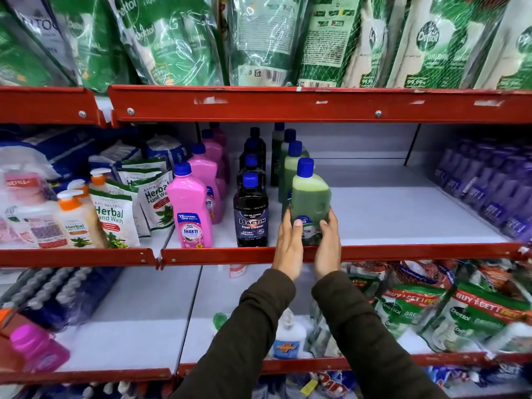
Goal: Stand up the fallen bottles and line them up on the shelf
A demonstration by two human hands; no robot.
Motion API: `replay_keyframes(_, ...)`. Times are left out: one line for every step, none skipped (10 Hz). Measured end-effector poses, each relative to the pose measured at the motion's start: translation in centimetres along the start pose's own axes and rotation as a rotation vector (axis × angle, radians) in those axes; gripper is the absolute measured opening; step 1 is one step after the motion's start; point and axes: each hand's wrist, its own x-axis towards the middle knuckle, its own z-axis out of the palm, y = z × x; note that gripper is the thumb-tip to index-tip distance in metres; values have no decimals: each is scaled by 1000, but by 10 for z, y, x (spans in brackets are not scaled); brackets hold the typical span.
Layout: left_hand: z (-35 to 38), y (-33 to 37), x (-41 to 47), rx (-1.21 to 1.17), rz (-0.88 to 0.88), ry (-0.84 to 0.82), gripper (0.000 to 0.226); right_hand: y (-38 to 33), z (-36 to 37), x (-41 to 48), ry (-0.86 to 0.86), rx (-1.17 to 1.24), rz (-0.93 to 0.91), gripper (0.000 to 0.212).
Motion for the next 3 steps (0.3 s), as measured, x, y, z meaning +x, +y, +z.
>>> replay_keyframes(0, -1, 2, 17, -14, 8, 78, -5, -1, -3, -22, -54, 33, 62)
replay_keyframes(3, -1, 0, 18, 15, 36, 62, -3, -8, 1, -66, -36, 40, 63)
replay_keyframes(7, 1, -8, 60, 120, 293, 52, -9, -15, -5, 37, -96, -56, 52)
